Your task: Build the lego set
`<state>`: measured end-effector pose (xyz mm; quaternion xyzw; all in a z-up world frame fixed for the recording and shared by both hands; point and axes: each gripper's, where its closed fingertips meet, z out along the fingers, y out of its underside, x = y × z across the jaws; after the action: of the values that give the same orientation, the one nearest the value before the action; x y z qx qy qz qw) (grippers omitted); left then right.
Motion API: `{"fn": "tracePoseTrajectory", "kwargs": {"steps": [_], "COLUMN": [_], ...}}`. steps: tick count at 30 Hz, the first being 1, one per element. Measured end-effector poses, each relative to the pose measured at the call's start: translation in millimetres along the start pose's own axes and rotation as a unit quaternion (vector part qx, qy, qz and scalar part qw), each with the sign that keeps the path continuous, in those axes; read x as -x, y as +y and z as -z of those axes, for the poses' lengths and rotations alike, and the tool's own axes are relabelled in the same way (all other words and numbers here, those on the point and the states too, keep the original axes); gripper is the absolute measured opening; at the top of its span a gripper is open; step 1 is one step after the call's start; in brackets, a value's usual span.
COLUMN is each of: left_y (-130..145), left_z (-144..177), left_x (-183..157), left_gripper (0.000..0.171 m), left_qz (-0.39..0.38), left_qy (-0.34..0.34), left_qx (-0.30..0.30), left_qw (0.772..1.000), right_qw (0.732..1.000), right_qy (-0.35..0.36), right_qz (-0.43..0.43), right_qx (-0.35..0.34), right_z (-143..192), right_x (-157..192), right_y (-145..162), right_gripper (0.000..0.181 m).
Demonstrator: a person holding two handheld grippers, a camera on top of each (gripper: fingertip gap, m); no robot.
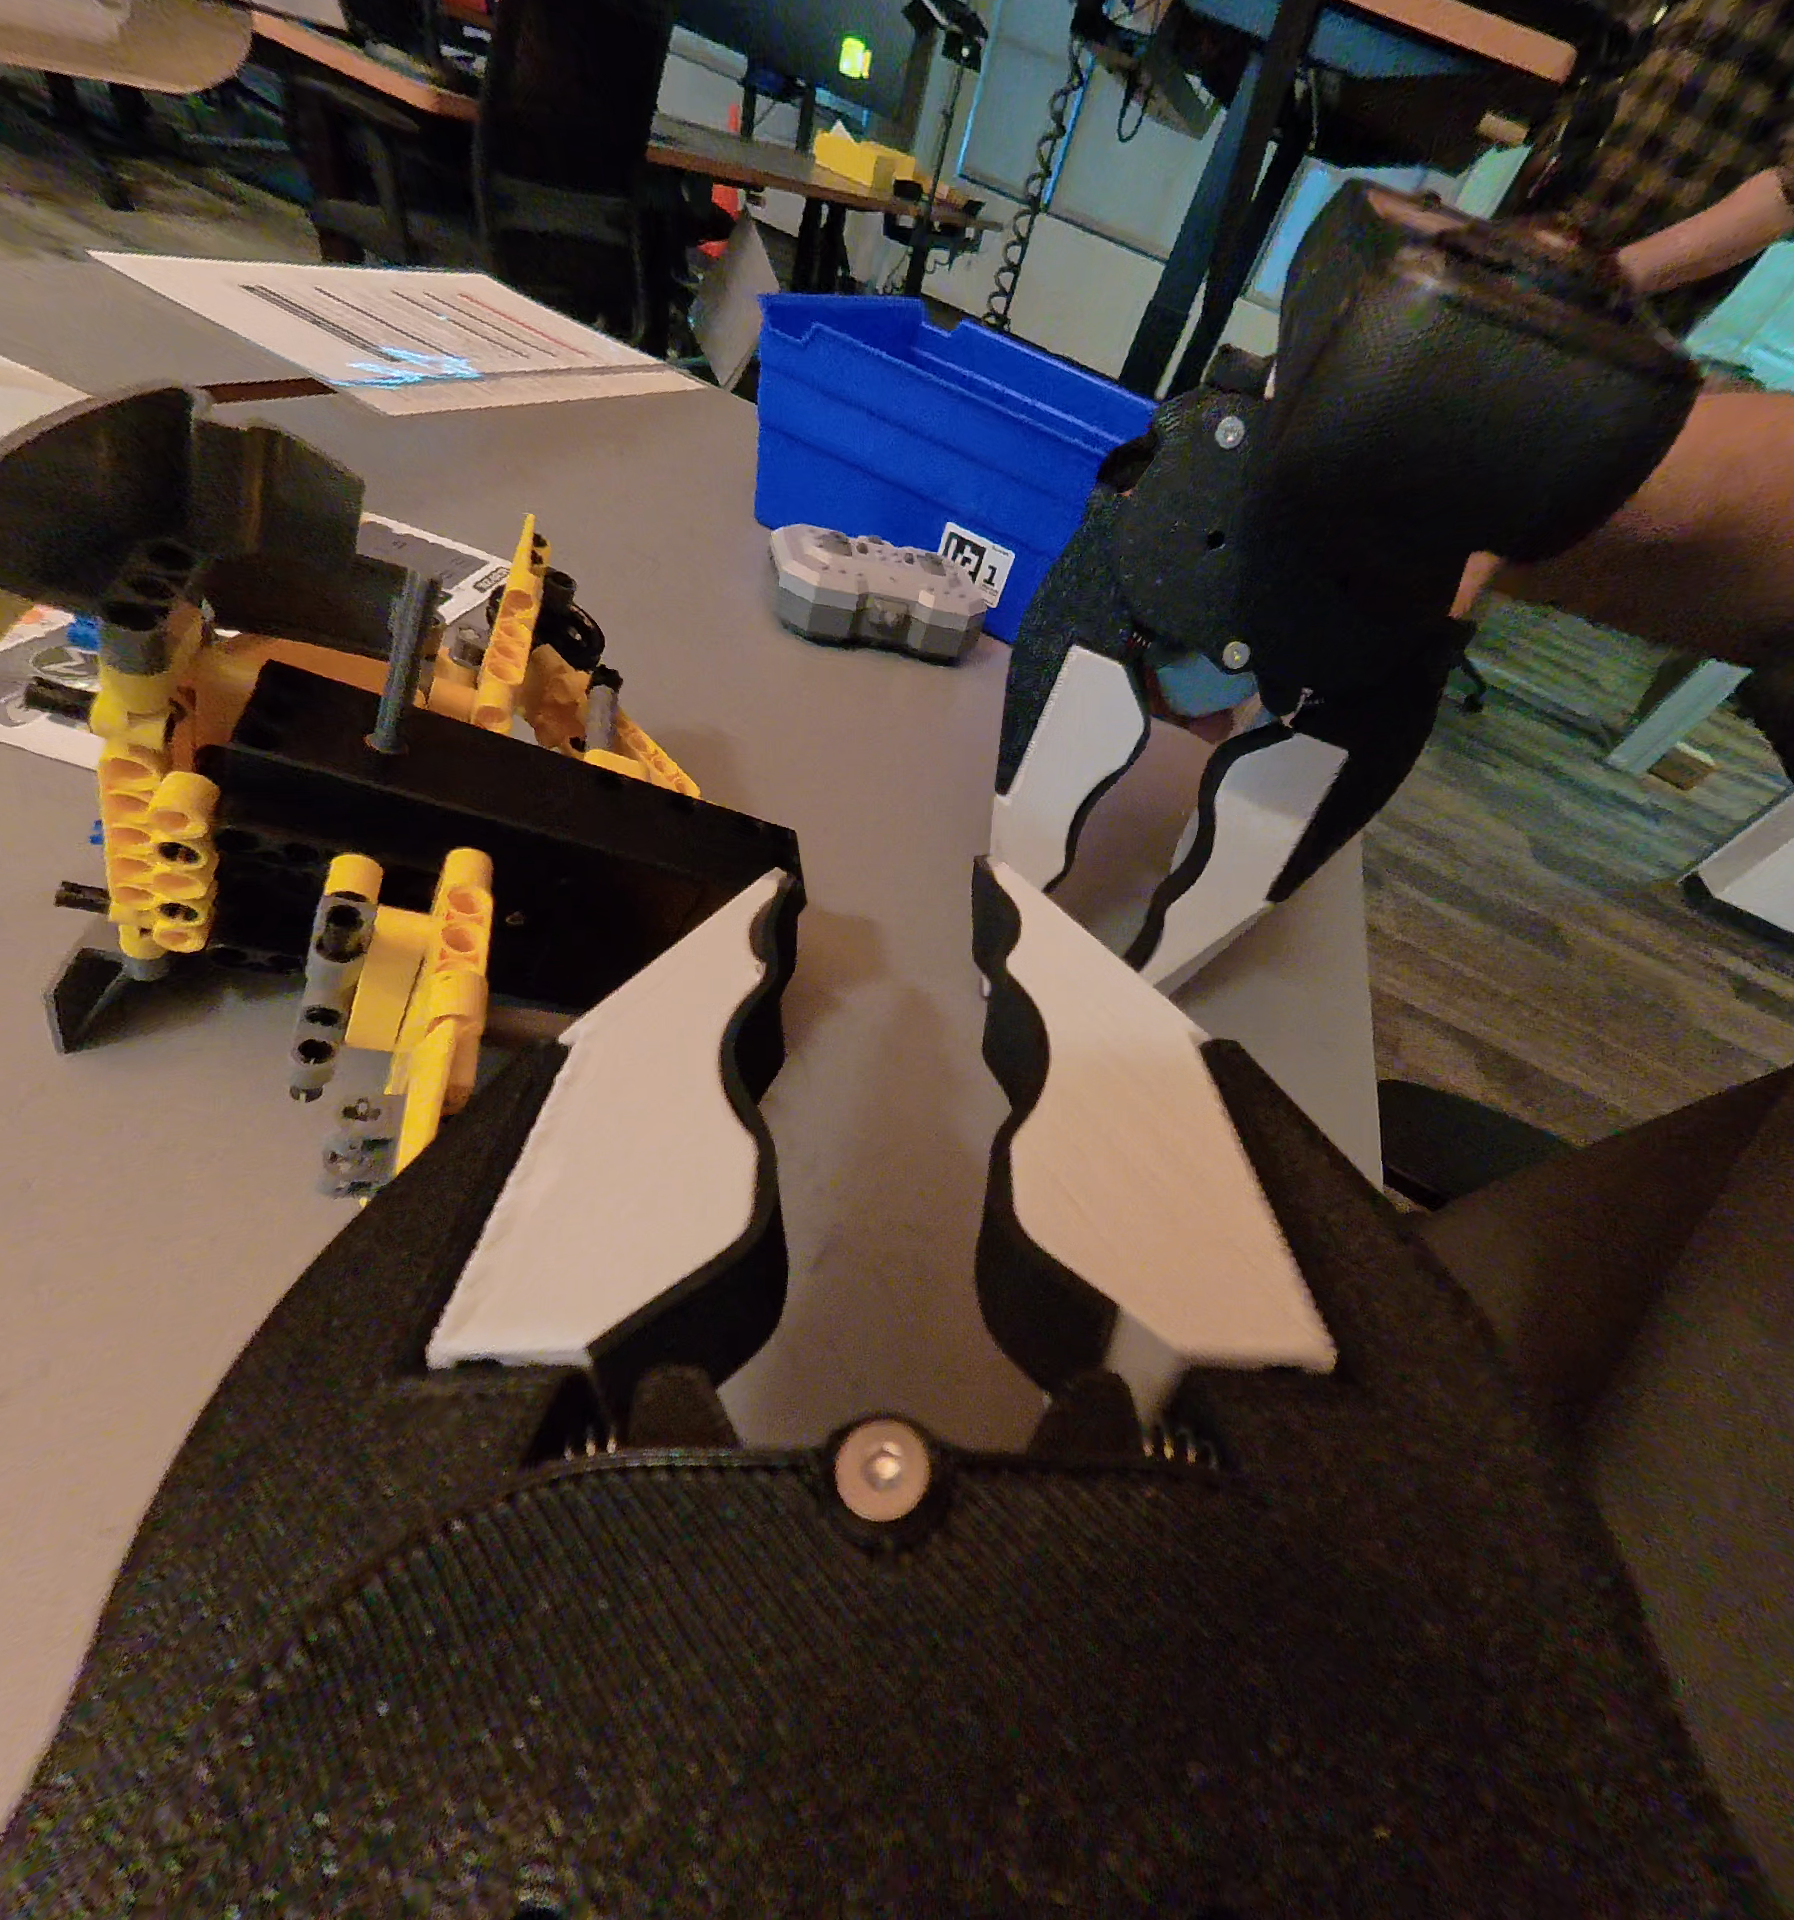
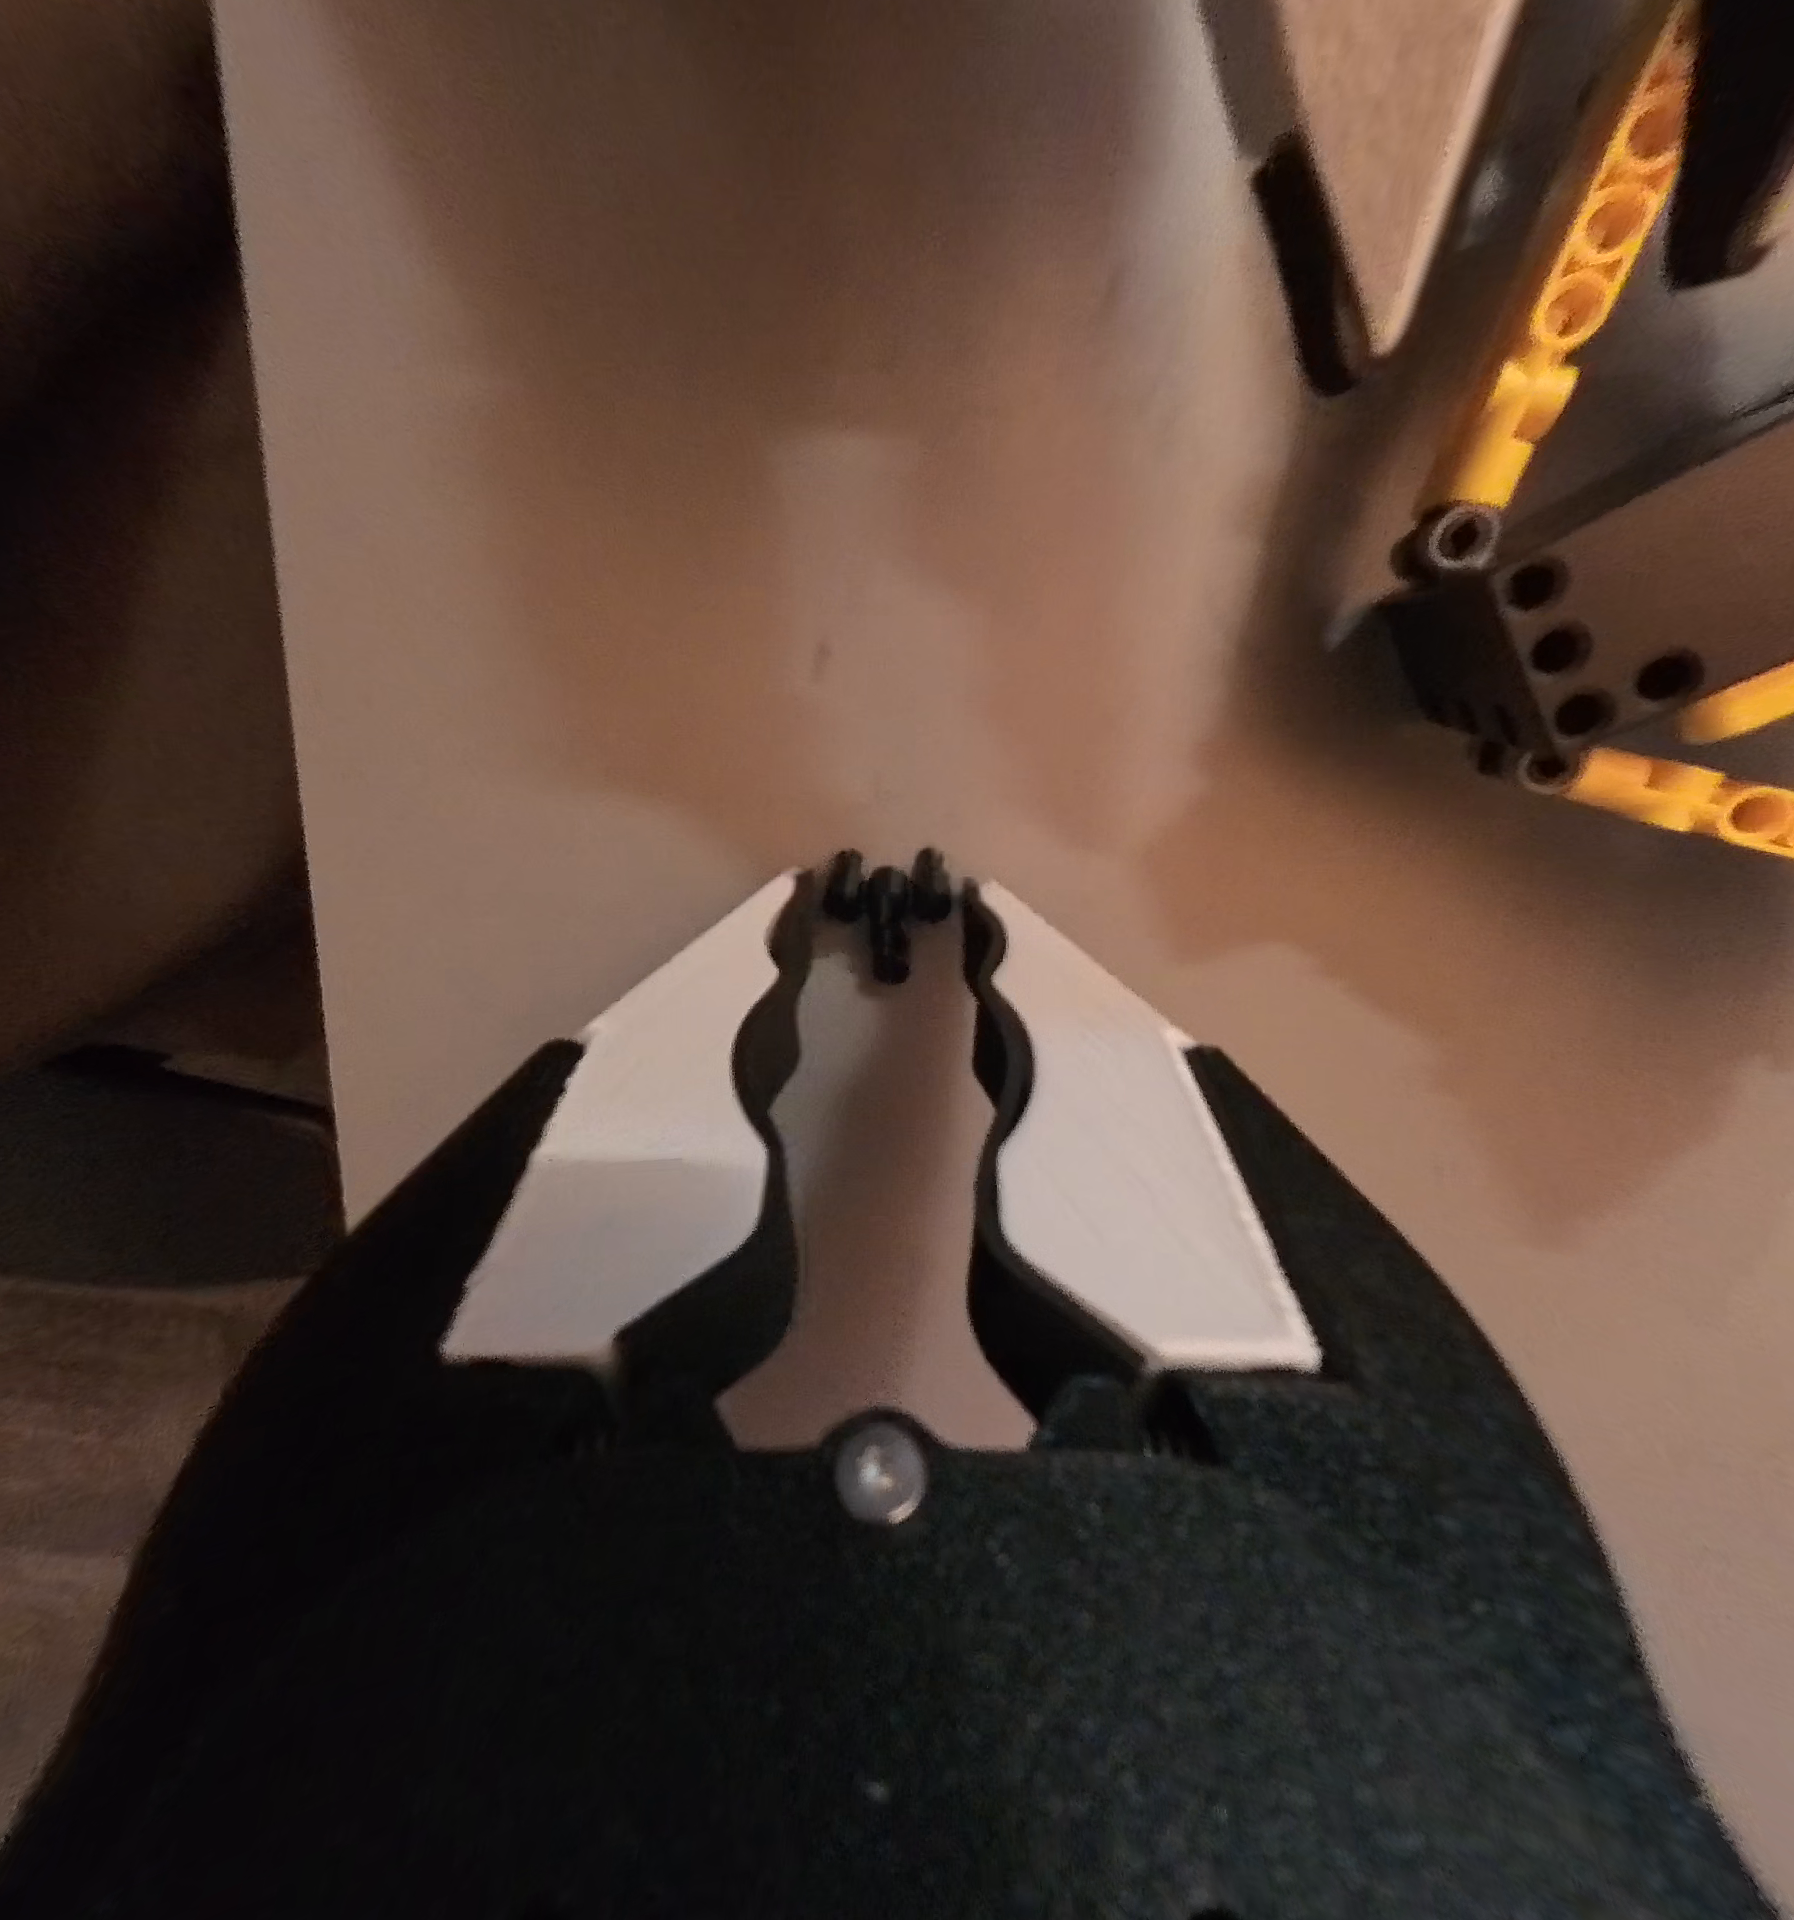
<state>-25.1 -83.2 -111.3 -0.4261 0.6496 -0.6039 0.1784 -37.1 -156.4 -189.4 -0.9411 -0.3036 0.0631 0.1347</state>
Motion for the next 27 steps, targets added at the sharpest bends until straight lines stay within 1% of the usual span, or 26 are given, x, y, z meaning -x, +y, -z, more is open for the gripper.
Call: {"fn": "tracePoseTrajectory", "kwargs": {"steps": [2, 4, 6, 7, 9, 10, 11, 12, 14, 15, 17, 21, 27], "left_y": [-0.5, -0.6, -0.4, -0.2, 0.4, 0.5, 0.7, 0.9, 1.5, 1.8, 2.1, 2.3, 5.2], "left_z": [0.8, 1.1, 0.9, 0.6, 0.0, -0.3, -0.5, -0.7, -1.3, -1.5, -1.8, -2.1, -4.6], "left_x": [0.2, 0.5, 0.6, 0.5, -0.2, -0.8, -1.2, -1.4, -1.3, -1.3, -0.7, 0.6, -0.1], "left_gripper": [0.030, 0.030, 0.030, 0.030, 0.030, 0.030, 0.030, 0.030, 0.030, 0.031, 0.031, 0.031, 0.032], "left_qz": [0.001, 0.001, 0.002, 0.003, 0.006, 0.008, 0.009, 0.010, 0.010, 0.011, 0.015, 0.022, 0.017], "left_qy": [0.001, 0.000, 0.001, 0.002, 0.007, 0.010, 0.013, 0.014, 0.013, 0.014, 0.015, 0.016, 0.014], "left_qx": [-0.002, -0.003, -0.002, -0.001, 0.001, 0.002, 0.003, 0.003, 0.006, 0.007, 0.008, 0.009, 0.020], "left_qw": [1.000, 1.000, 1.000, 1.000, 1.000, 1.000, 1.000, 1.000, 1.000, 1.000, 1.000, 1.000, 1.000], "right_qw": [0.999, 0.995, 0.986, 0.980, 0.973, 0.972, 0.973, 0.975, 0.972, 0.971, 0.972, 0.978, 0.978], "right_qy": [0.003, -0.002, -0.034, -0.050, -0.047, -0.037, -0.021, 0.000, 0.030, 0.032, 0.030, 0.019, 0.023], "right_qz": [-0.009, -0.026, -0.052, -0.060, -0.067, -0.062, -0.051, -0.032, 0.010, 0.024, 0.034, 0.043, 0.048], "right_qx": [-0.036, -0.092, -0.156, -0.180, -0.216, -0.224, -0.224, -0.221, -0.231, -0.237, -0.232, -0.204, -0.201], "right_z": [4.8, 13.1, 21.8, 24.6, 25.9, 25.3, 24.3, 23.9, 28.7, 31.7, 33.2, 21.0, 11.5], "right_x": [-2.0, -2.6, 3.5, 7.0, 5.7, 3.8, 1.1, -2.1, -5.0, -3.9, -3.6, 0.8, 0.5], "right_y": [-5.9, -13.2, -20.6, -22.1, -22.9, -21.7, -19.4, -16.9, -16.5, -17.0, -14.1, -4.5, -4.6], "right_gripper": [0.039, 0.048, 0.052, 0.061, 0.089, 0.091, 0.088, 0.081, 0.053, 0.041, 0.038, 0.035, 0.035]}}
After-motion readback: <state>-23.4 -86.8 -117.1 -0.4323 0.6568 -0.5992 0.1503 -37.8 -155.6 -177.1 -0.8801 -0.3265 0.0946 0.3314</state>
